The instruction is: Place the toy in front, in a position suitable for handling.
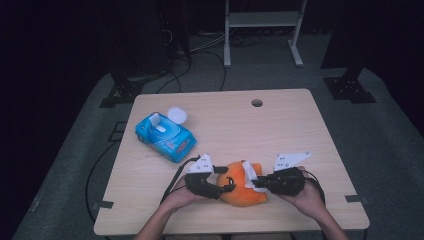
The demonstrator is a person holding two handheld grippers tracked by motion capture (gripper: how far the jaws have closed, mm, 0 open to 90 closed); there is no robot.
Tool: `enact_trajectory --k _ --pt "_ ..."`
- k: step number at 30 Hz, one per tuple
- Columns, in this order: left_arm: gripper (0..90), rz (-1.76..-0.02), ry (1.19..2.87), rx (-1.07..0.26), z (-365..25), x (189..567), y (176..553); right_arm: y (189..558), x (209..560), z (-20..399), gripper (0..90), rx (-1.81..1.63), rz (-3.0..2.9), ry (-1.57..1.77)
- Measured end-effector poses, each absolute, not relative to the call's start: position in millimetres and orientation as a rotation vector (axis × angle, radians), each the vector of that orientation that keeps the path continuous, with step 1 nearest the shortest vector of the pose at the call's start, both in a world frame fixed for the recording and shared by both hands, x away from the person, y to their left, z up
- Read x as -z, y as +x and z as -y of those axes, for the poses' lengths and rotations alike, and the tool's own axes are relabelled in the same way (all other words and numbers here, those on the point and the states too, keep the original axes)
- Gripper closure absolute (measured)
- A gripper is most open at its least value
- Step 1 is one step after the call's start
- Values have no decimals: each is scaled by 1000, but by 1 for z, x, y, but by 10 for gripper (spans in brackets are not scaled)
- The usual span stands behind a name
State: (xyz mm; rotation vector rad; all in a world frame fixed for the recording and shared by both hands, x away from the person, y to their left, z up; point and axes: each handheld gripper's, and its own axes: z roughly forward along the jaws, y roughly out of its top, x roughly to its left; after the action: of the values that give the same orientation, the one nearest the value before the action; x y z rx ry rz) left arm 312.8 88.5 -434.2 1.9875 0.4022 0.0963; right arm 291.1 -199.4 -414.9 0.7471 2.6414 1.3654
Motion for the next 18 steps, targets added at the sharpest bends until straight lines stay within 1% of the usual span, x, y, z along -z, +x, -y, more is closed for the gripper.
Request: enact_trajectory --k 2,3,7,8,10,18 --pt "242 -420 1984 -103 -87 432 313 289 416 200 839 -1361 -2662 740" --pt "241 -415 1994 -99 -87 433 313 288 417 200 839 -1362 -2673 731" --pt "297 -394 2011 -98 -83 438 310 286 418 200 838 -1346 -2693 724" --pt "297 -390 2011 -102 -82 438 309 286 418 200 838 -1346 -2693 724" --pt "329 -376 2023 -122 -83 438 308 285 412 201 839 -1363 -2663 720" --pt "350 -332 2046 -158 -80 438 304 286 405 190 839 -1405 -2577 709"
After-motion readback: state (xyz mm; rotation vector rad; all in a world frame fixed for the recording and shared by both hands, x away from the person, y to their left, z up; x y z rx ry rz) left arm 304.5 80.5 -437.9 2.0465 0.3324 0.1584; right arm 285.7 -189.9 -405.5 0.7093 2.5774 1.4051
